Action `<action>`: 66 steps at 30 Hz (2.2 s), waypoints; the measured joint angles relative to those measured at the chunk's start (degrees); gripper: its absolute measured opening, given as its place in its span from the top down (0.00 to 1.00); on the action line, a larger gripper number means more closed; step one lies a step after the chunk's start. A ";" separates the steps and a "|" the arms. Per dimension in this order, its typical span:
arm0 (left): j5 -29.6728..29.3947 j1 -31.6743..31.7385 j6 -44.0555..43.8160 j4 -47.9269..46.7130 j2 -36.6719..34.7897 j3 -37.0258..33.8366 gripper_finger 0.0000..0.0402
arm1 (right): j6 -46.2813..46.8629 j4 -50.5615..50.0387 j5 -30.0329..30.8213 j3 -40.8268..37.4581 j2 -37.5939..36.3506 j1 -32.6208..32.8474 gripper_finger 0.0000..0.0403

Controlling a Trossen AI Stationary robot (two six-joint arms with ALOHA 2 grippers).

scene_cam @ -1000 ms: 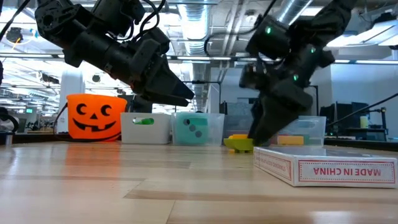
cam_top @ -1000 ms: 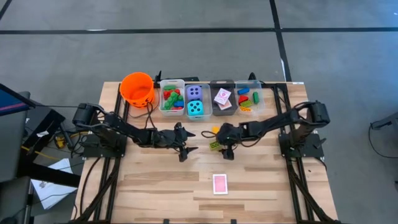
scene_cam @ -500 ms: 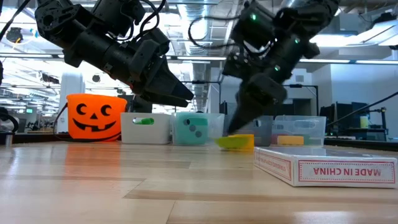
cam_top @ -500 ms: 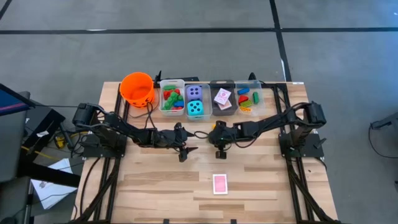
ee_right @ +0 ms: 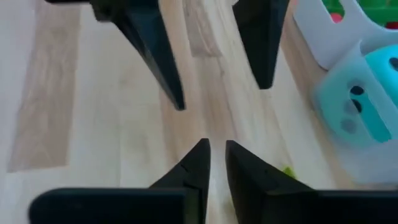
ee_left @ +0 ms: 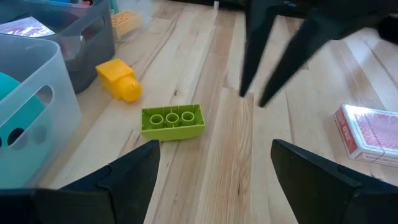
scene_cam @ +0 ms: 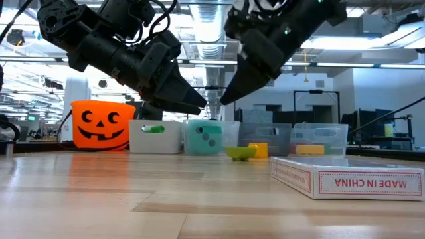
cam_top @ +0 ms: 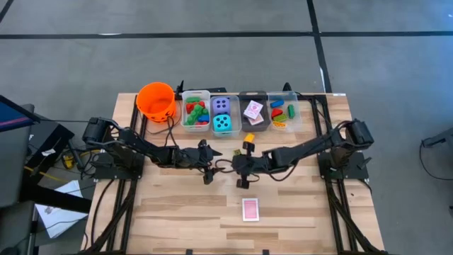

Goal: Pick & Place Toys
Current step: Put the small light green game piece into the right transparent bin

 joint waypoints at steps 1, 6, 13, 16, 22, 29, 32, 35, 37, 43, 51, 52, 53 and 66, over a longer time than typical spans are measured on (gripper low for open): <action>-0.01 0.00 0.00 0.05 0.00 0.00 0.26 | 1.24 -0.02 0.06 0.05 0.00 0.33 0.87; -0.02 0.02 2.87 1.02 0.00 0.00 0.26 | 8.00 -2.52 6.25 0.02 0.00 1.94 0.83; -0.02 0.77 12.97 1.14 0.00 0.00 0.26 | 18.68 -8.79 18.04 0.01 0.00 2.59 0.77; 0.01 2.16 15.78 1.13 0.00 0.00 0.26 | 23.73 -9.80 20.61 0.00 0.00 2.07 0.71; -0.72 5.88 15.98 1.13 0.00 0.00 0.26 | 34.97 -8.48 20.46 0.00 0.00 0.80 0.55; -1.55 10.65 18.38 4.08 0.00 0.04 0.26 | 41.92 -6.69 23.30 0.00 0.02 3.73 0.37; -1.60 11.72 17.20 4.61 0.00 0.04 0.26 | 44.64 -6.76 28.87 0.00 0.02 6.72 0.36; -1.55 12.05 17.13 4.59 0.00 0.04 0.26 | 47.98 -6.80 35.29 0.00 0.02 10.13 0.35; -1.55 12.07 17.09 4.51 0.00 0.04 0.26 | 50.24 -7.13 39.38 0.00 0.02 12.18 0.35; -1.55 12.07 17.00 4.52 0.00 0.04 0.26 | 58.34 -10.60 44.55 -1.76 0.04 14.55 0.35; -1.55 12.02 16.96 4.45 0.00 0.03 0.26 | 71.91 -8.02 44.48 -11.33 0.10 13.27 0.35; -1.55 12.02 16.96 4.43 0.00 0.04 0.26 | 72.24 -6.50 44.47 -12.29 0.11 13.08 0.35; -1.55 12.02 16.96 4.45 0.00 0.04 0.26 | 72.16 -4.72 44.50 -13.11 0.11 12.79 0.35; -1.53 12.02 16.96 3.56 0.00 0.00 0.26 | 49.88 25.23 41.57 -10.80 13.41 6.46 0.35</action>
